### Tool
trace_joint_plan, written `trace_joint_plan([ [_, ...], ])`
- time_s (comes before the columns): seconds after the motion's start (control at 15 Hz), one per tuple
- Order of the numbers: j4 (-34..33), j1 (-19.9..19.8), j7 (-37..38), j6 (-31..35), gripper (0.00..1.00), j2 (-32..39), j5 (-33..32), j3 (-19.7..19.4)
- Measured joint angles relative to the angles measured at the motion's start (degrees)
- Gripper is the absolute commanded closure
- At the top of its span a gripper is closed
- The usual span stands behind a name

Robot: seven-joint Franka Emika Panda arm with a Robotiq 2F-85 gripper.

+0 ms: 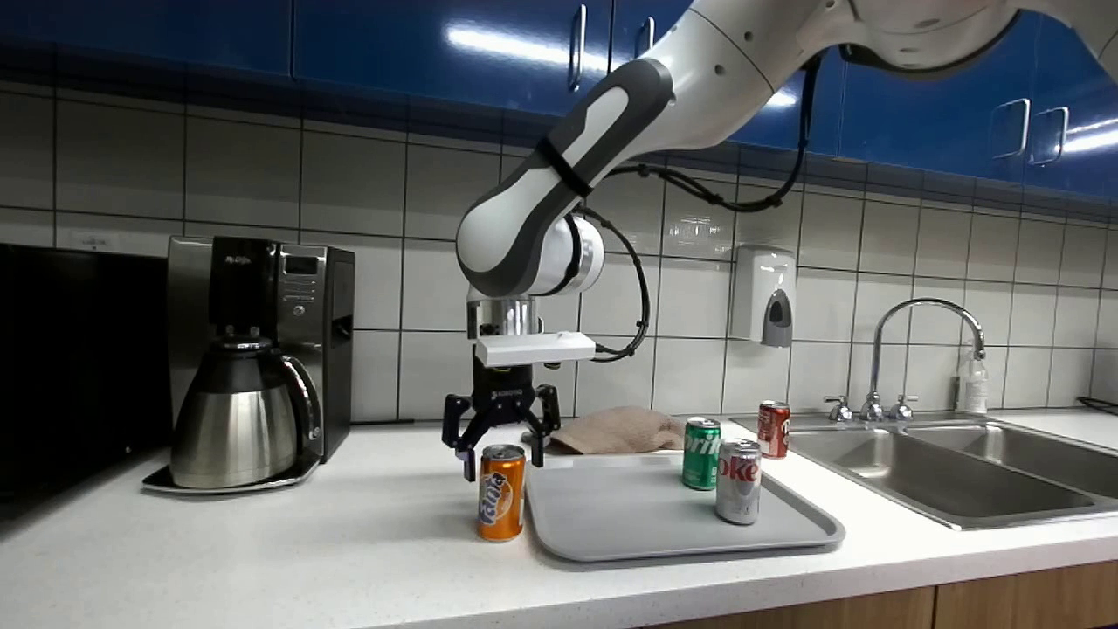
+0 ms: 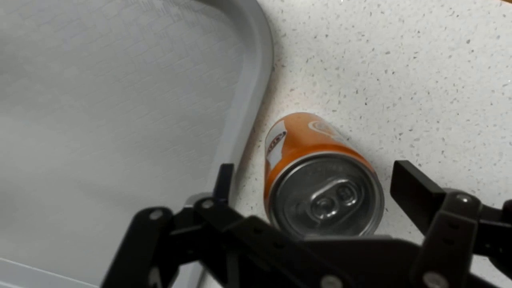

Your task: Remove the orange, grey and green cans from the tray

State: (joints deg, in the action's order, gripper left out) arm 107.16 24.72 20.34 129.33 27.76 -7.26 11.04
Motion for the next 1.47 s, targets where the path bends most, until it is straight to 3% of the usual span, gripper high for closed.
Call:
trace_joint_plan([
  [0.67, -0.87, -1.41, -0.05, -4.97, 0.00, -5.41, 0.07, -0.83],
  [1.07, 0.20, -5.99, -0.57, -9.06, 0.00, -10.39, 0.26, -2.55],
  [1.47, 5.43, -11.12, -1.90, -9.23, 0.00, -15.62, 1.59, -4.52],
])
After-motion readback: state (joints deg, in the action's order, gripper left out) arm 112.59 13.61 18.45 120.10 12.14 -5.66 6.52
